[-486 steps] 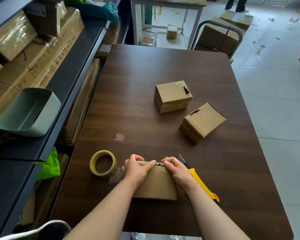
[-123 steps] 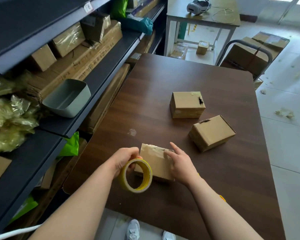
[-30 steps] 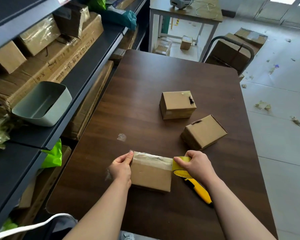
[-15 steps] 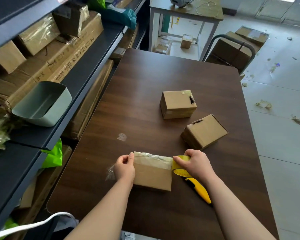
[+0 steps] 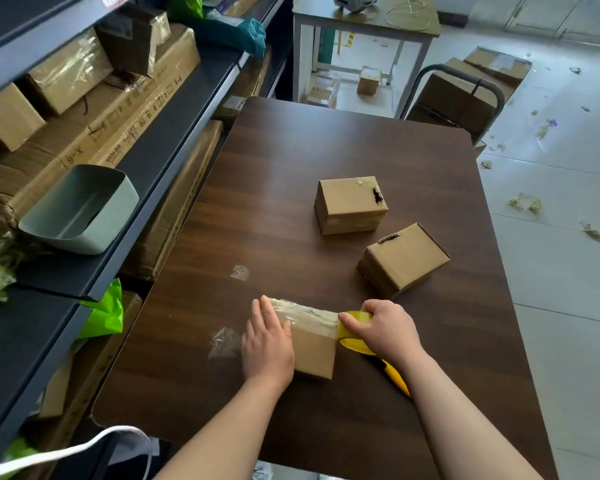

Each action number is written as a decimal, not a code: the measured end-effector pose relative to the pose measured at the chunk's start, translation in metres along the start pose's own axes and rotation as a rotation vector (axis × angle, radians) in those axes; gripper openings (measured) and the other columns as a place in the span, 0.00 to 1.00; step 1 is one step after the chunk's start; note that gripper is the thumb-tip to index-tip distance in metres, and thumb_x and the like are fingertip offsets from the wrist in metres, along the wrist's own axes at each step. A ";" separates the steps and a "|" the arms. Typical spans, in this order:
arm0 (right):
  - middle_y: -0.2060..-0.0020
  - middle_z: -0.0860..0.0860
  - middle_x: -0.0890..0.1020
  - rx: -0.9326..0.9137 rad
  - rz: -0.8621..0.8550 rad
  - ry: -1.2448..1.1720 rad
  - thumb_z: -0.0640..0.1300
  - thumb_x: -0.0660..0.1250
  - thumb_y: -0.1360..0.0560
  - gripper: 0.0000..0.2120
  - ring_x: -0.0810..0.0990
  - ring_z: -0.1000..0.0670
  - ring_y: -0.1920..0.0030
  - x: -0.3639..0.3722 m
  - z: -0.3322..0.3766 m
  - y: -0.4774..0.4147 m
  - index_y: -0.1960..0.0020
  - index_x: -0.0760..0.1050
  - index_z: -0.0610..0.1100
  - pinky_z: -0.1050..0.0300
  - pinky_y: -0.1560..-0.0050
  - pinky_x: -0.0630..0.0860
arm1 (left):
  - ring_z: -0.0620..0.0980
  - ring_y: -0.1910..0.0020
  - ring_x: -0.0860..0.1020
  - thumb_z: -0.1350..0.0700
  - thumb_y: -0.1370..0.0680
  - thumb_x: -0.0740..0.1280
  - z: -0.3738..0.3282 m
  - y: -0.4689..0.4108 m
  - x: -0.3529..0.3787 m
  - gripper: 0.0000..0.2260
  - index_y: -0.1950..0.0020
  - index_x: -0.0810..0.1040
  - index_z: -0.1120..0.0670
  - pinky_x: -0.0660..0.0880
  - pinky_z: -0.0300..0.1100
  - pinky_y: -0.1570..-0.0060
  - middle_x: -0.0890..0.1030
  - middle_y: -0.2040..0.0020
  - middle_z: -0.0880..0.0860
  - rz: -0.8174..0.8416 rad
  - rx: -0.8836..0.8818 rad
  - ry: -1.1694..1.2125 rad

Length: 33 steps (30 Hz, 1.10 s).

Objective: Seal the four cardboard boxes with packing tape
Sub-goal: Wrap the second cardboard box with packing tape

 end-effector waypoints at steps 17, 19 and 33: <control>0.64 0.49 0.82 0.128 -0.069 -0.089 0.64 0.63 0.25 0.22 0.79 0.46 0.56 0.017 -0.075 0.020 0.64 0.77 0.47 0.53 0.58 0.75 | 0.52 0.28 0.64 0.46 0.18 0.45 0.003 0.001 0.002 0.26 0.21 0.46 0.52 0.65 0.49 0.34 0.59 0.23 0.53 -0.040 0.072 -0.055; 0.61 0.49 0.83 0.138 -0.069 -0.036 0.65 0.61 0.25 0.22 0.80 0.46 0.54 0.016 -0.076 0.017 0.61 0.78 0.47 0.54 0.57 0.76 | 0.52 0.28 0.64 0.47 0.17 0.45 0.002 0.002 0.002 0.26 0.21 0.47 0.52 0.65 0.49 0.33 0.59 0.23 0.53 -0.041 0.070 -0.053; 0.52 0.50 0.83 0.096 0.013 0.403 0.61 0.53 0.20 0.22 0.82 0.46 0.49 0.018 -0.043 0.009 0.50 0.79 0.47 0.56 0.55 0.74 | 0.53 0.28 0.64 0.47 0.17 0.47 0.000 0.002 0.000 0.27 0.21 0.44 0.53 0.64 0.50 0.32 0.58 0.23 0.55 -0.034 0.065 -0.108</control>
Point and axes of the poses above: each hand's wrist, its own y-axis away from the middle knuckle, its own x-axis out of the palm, z = x × y, the point moved 9 cm from there along -y, towards the middle knuckle
